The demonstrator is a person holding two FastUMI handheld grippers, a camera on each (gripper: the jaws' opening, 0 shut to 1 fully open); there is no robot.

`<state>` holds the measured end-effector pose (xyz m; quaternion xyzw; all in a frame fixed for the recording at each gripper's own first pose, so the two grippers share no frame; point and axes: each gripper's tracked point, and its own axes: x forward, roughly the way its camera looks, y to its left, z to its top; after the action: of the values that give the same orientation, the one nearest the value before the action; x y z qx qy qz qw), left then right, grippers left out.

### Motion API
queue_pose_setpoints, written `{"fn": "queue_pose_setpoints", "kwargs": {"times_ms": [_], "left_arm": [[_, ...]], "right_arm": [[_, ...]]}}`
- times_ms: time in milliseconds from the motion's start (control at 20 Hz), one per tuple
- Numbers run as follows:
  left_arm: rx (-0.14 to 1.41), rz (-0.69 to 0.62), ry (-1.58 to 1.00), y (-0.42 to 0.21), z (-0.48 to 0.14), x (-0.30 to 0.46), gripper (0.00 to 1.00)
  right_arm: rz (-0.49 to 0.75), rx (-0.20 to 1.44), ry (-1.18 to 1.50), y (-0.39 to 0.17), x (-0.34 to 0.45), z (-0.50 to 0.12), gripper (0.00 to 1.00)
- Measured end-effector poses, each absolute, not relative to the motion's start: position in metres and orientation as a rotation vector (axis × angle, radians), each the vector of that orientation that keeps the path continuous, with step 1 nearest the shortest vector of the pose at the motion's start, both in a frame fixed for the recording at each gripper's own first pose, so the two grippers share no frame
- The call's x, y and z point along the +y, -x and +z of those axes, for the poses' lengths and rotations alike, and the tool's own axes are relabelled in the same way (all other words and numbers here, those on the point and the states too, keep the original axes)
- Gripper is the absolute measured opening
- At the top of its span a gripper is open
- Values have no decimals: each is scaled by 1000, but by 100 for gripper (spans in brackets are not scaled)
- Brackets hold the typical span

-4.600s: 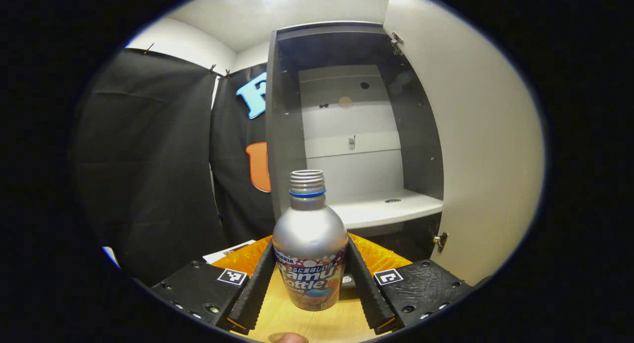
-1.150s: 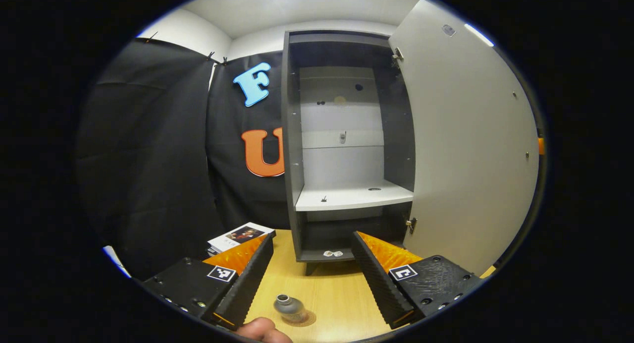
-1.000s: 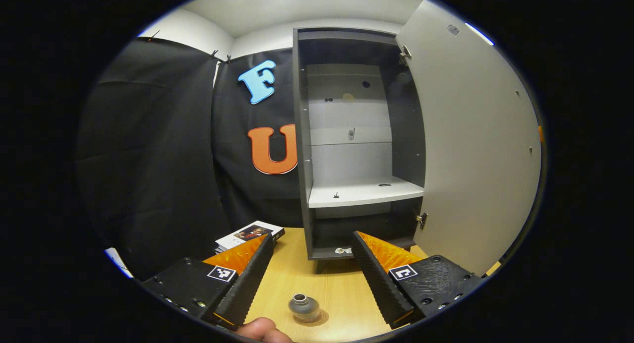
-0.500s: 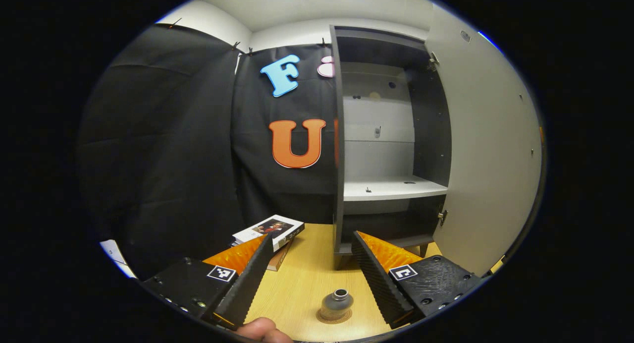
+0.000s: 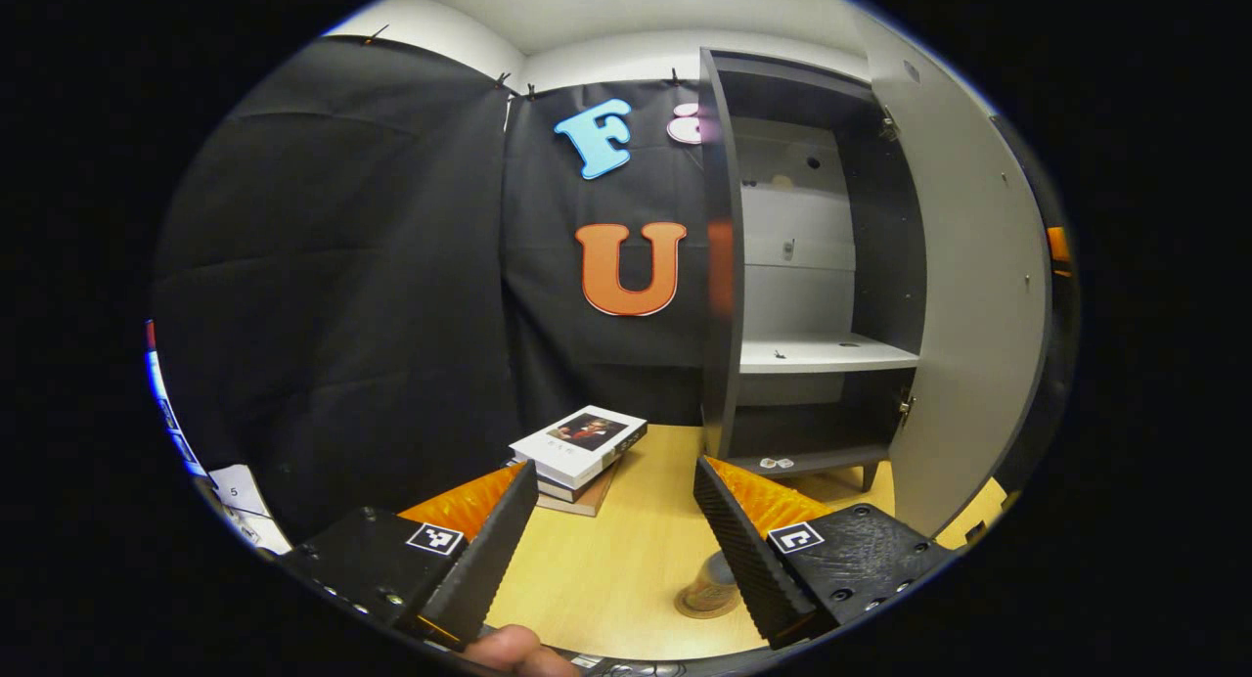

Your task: Open the cabinet door with the right hand, grasp the bottle in the cabinet with the left hand and place it on the coaster, then close the cabinet door with the right hand.

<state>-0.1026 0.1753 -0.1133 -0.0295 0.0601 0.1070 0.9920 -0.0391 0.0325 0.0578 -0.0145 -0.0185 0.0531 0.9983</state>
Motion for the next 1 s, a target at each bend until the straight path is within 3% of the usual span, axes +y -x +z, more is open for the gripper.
{"fn": "queue_pose_setpoints", "kwargs": {"times_ms": [350,600,1000], "left_arm": [[129,296,62,126,-119,205,97],[135,350,68,141,-123,218,97],[143,355,66,141,-125,213,98]], "right_arm": [[233,-33,11,11,78,62,93],[301,-21,44,8,104,59,96],[302,-11,44,5,97,62,95]]}}
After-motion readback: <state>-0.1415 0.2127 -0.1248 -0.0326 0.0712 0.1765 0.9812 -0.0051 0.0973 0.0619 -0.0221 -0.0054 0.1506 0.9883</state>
